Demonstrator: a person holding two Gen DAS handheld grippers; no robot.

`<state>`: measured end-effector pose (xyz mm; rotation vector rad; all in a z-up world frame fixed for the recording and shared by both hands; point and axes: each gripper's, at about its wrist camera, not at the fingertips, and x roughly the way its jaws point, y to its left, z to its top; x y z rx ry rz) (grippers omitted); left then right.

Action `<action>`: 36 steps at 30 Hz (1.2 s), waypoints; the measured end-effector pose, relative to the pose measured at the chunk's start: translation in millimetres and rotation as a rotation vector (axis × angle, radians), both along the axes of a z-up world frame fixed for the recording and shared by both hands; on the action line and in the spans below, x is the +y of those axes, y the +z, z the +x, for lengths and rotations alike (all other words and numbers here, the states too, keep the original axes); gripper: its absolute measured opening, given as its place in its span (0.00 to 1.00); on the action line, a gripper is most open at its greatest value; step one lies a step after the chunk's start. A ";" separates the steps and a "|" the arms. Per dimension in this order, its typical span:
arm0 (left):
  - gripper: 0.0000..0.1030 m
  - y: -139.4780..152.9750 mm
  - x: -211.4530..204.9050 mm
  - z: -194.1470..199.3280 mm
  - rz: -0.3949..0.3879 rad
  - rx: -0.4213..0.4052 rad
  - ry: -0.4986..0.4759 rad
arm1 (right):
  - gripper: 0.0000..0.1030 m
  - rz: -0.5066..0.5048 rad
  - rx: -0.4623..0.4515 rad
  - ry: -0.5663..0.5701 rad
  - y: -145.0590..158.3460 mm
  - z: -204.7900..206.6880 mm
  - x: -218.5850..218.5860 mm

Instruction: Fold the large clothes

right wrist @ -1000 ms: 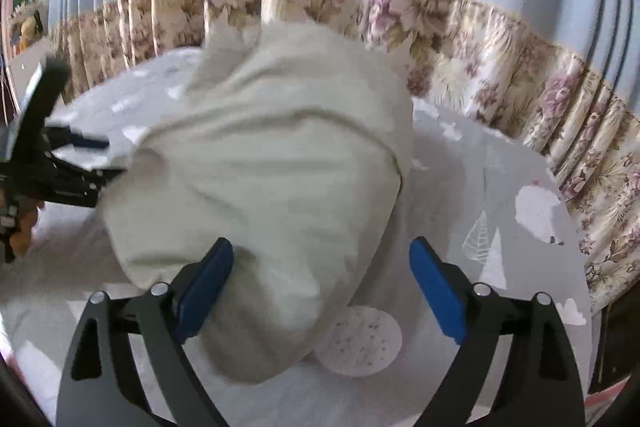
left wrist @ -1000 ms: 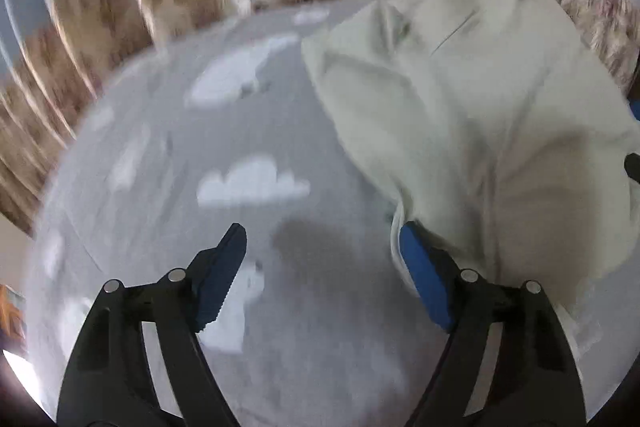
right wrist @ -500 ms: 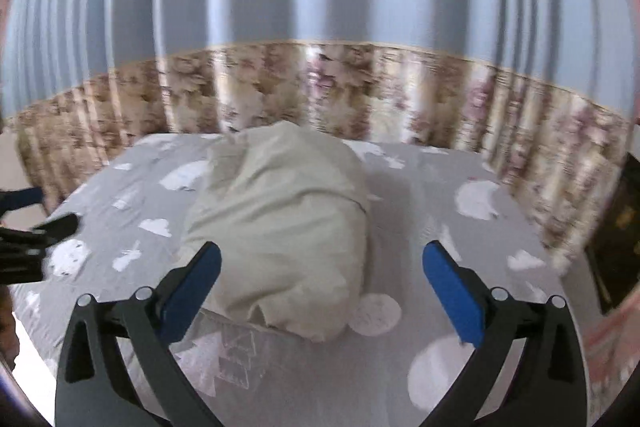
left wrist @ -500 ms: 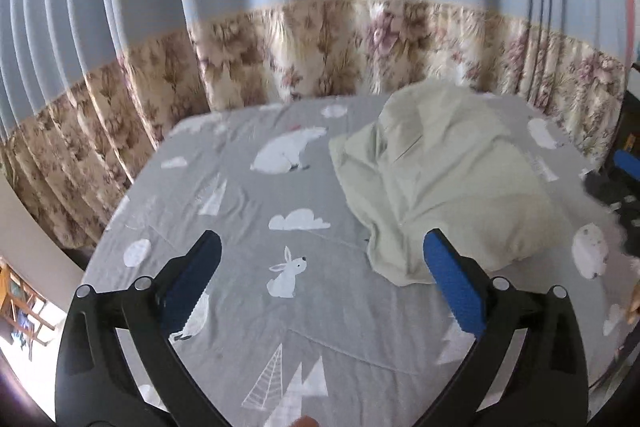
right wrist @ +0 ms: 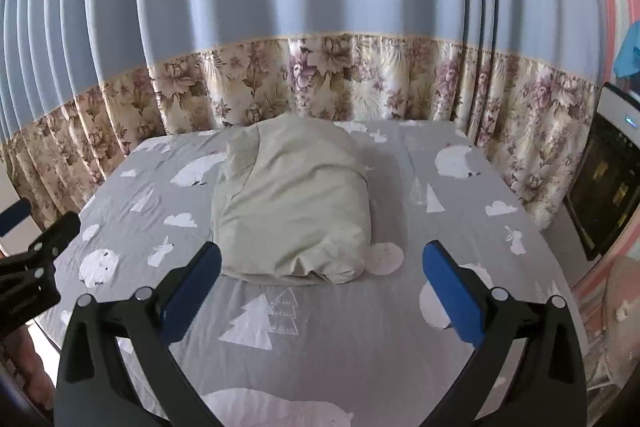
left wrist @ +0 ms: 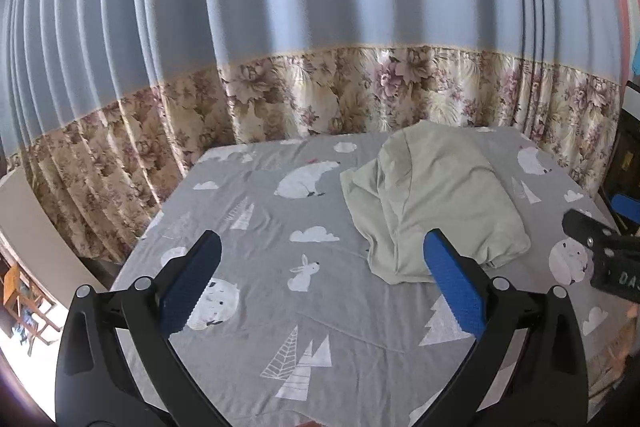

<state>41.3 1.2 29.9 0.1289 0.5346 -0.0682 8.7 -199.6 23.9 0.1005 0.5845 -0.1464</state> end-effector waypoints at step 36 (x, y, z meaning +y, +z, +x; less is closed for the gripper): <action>0.97 -1.6 5.0 0.8 -0.012 0.009 0.051 | 0.98 -0.066 -0.097 -0.107 16.5 -21.8 -3.6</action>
